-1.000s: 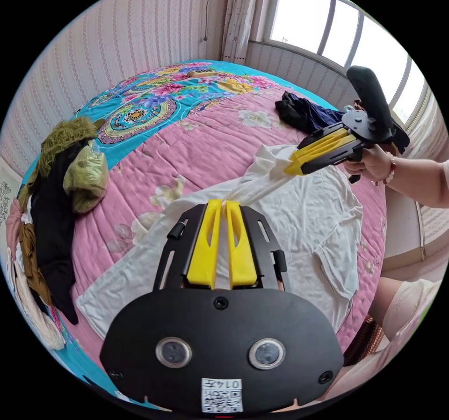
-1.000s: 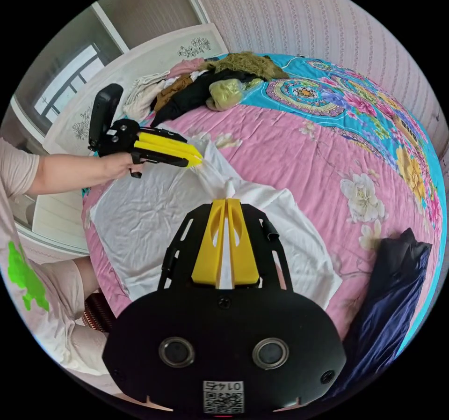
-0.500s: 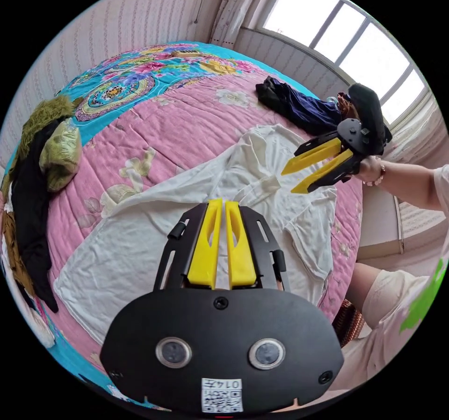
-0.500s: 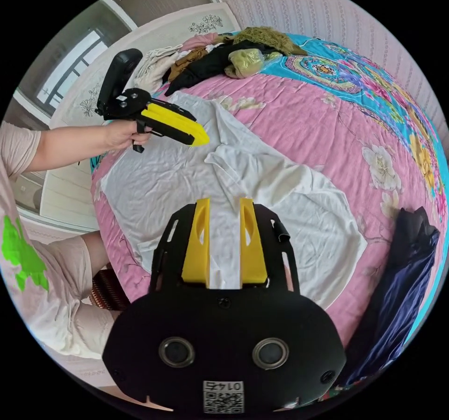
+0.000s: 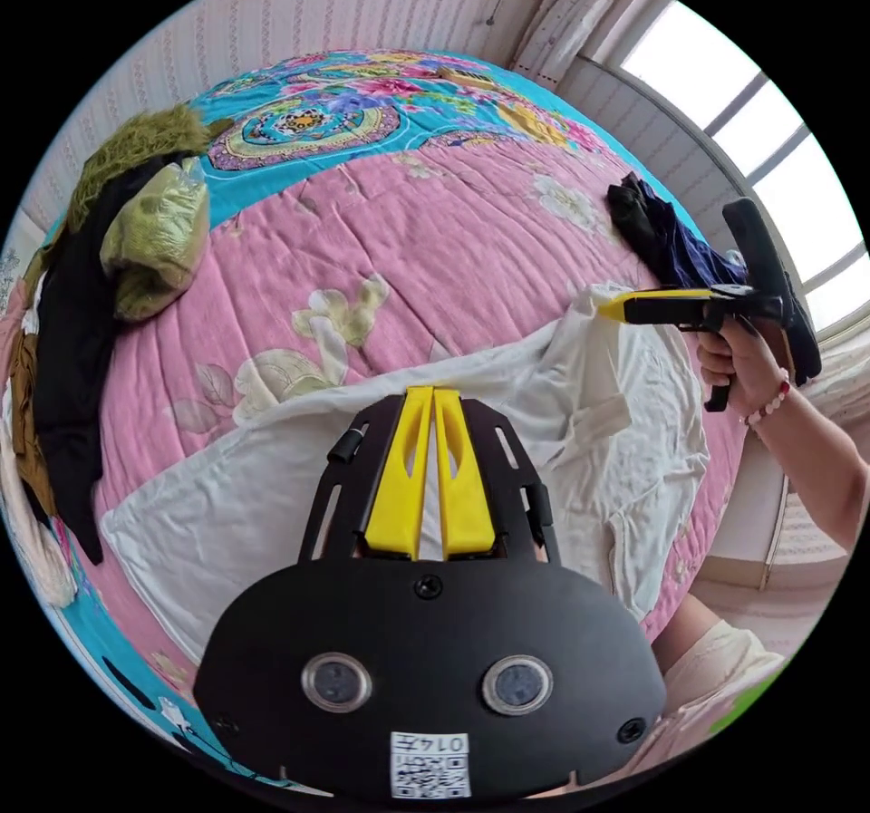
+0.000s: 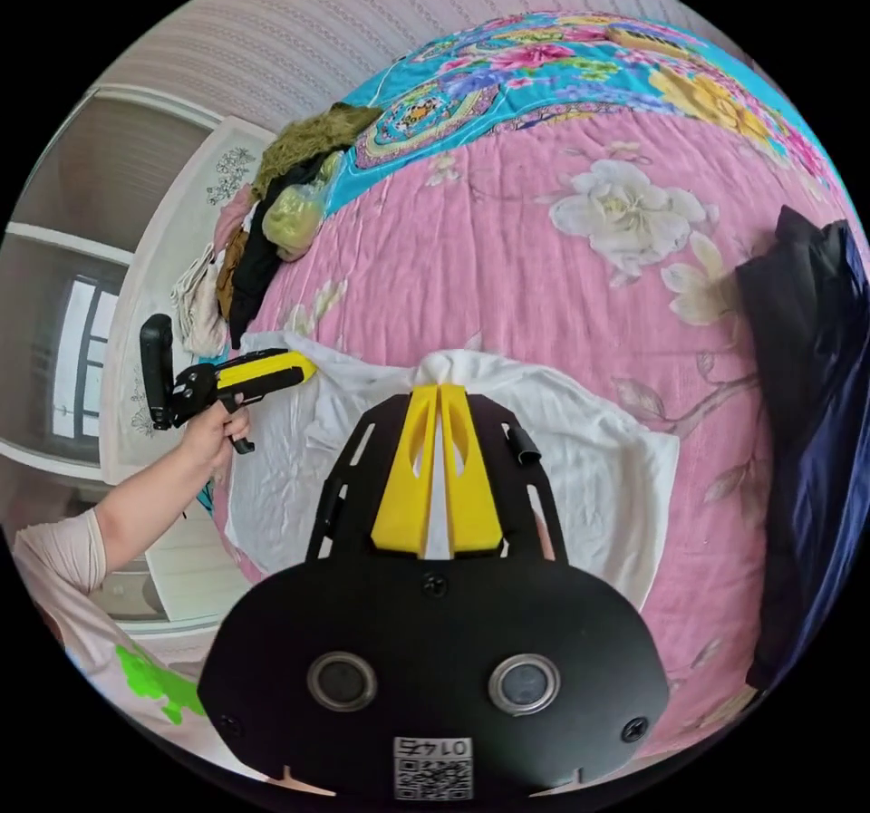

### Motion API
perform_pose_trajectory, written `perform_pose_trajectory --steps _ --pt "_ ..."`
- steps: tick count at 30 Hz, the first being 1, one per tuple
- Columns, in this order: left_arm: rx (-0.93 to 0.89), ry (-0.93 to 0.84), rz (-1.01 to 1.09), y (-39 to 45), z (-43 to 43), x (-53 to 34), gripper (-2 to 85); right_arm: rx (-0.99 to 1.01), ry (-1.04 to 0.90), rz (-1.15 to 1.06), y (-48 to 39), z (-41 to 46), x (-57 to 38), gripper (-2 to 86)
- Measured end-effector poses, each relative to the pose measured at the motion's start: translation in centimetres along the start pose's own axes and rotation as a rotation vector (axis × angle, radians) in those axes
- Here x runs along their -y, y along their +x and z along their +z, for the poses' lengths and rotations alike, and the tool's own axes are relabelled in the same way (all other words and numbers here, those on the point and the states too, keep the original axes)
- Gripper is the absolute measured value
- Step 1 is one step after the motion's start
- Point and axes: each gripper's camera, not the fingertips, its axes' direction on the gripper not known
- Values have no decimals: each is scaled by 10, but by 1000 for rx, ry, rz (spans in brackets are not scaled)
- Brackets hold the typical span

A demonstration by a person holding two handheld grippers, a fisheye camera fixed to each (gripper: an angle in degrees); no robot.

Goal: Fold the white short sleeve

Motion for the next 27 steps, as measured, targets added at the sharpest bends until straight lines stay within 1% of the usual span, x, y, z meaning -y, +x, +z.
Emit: perform_pose_trajectory --steps 1,2,3,5,6,8,10,12,13,14,16,19,21,23,27 --pt "30 65 -42 -6 -6 6 -10 -31 85 -1 -1 -11 2 16" --pt "44 89 -67 -10 -8 9 -10 -67 135 13 2 -16 3 17" --pt "53 96 -114 -18 -7 14 -10 -75 133 27 6 -16 5 17" --pt "-23 -6 -157 -29 6 22 -10 13 2 105 29 2 8 40" --pt "-84 -24 -176 -31 9 22 -10 37 -17 124 33 5 7 53" --pt "-176 25 -129 -23 3 15 -10 71 12 168 43 1 -8 83" --pt "-240 16 2 1 3 4 -10 76 63 163 43 -6 -24 86" --pt "-196 -11 109 23 10 -4 -10 110 78 81 33 -4 -39 87" --pt "-127 -14 173 36 15 -8 -10 86 59 20 23 2 -46 90" --pt "-88 -12 199 42 17 -9 -10 30 32 -39 11 11 -51 94" --pt "48 -2 265 60 27 -10 -10 -50 -18 -110 -3 27 -54 97" --pt "134 3 308 73 39 -9 -10 -126 -61 -136 -13 47 -56 86" --pt "127 -43 320 75 51 -8 -10 -165 -86 -116 -16 54 -58 48" --pt "84 -96 322 75 61 -7 -10 -181 -58 -136 -23 52 -66 29" --pt "21 -15 291 70 49 -15 -8 -184 26 -201 -36 37 -88 25"
